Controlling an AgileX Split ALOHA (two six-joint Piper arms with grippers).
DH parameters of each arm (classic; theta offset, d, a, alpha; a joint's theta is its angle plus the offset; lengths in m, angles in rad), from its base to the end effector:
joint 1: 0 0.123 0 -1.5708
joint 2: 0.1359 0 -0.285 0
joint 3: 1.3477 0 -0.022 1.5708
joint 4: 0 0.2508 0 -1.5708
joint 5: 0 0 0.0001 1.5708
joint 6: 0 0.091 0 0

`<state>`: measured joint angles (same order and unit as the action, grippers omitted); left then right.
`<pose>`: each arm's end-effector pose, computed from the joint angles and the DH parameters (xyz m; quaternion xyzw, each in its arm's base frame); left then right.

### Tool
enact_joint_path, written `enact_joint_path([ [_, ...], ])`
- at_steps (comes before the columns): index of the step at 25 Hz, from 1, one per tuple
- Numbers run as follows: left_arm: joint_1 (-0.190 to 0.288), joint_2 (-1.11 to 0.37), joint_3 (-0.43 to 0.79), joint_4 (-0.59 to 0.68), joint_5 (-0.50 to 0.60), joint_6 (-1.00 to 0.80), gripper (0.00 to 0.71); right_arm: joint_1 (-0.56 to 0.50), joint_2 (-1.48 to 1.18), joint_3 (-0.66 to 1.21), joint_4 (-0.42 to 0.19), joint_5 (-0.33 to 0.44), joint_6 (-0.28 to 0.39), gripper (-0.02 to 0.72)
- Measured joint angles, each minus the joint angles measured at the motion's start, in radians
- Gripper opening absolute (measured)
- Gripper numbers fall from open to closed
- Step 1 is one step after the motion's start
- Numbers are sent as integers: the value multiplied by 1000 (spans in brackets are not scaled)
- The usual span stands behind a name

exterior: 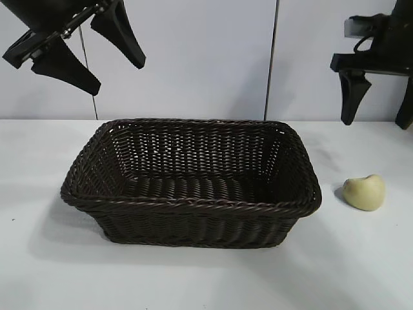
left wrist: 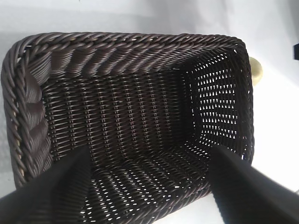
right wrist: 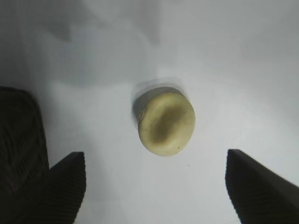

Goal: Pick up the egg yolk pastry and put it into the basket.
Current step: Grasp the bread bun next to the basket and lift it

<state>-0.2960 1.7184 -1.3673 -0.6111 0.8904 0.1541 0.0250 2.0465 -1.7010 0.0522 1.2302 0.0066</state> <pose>0.3398 -0.1461 0.2815 0.0749 0.9401 -0.2812 0.1777 0.4189 0.0150 0.2230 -0.0015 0.9988 0.0256 0.0407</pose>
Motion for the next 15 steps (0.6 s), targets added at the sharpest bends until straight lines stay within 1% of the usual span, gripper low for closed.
enact_joint_path([
  [15, 0, 0, 0, 0, -15, 0, 519, 0, 153, 8, 1, -19, 0, 591],
])
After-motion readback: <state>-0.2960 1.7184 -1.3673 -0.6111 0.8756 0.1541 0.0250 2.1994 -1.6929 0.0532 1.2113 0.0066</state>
